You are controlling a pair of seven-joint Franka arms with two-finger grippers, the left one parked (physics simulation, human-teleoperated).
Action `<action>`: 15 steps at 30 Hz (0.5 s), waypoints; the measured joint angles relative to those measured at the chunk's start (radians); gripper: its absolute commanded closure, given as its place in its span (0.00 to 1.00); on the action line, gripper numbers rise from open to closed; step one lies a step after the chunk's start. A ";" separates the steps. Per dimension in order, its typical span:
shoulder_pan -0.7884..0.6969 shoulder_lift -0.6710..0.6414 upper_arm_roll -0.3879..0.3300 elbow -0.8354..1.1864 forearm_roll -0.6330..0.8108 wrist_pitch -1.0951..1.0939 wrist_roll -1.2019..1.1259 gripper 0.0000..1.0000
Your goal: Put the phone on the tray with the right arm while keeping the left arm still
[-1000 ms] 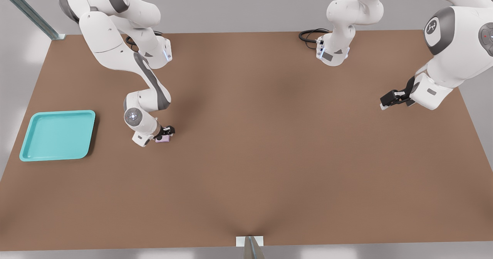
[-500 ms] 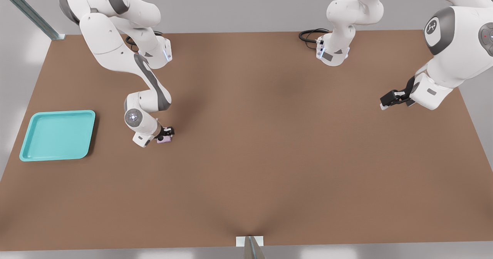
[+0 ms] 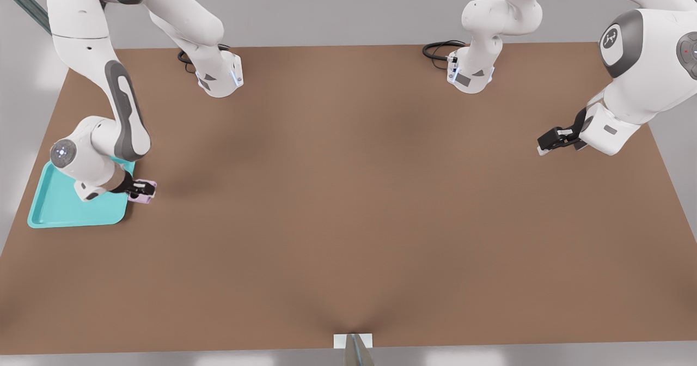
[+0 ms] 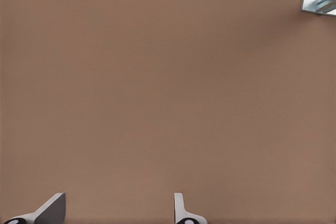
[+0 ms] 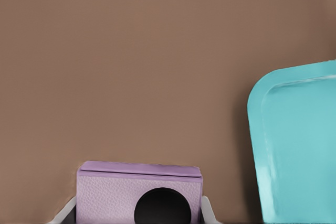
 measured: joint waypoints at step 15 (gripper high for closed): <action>-0.250 0.159 0.069 0.313 -0.014 -0.126 -0.390 0.00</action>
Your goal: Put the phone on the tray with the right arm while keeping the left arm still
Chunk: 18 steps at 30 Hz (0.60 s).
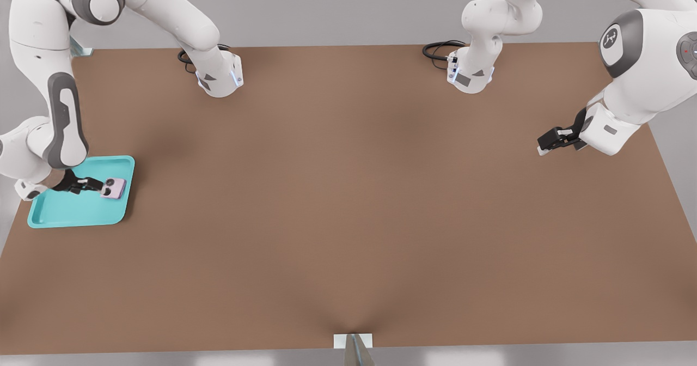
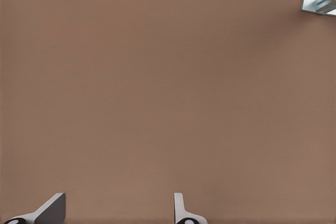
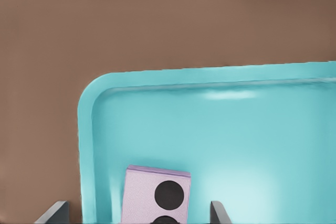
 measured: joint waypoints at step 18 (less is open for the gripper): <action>0.947 -0.470 -0.345 0.230 -0.013 -0.629 0.346 0.00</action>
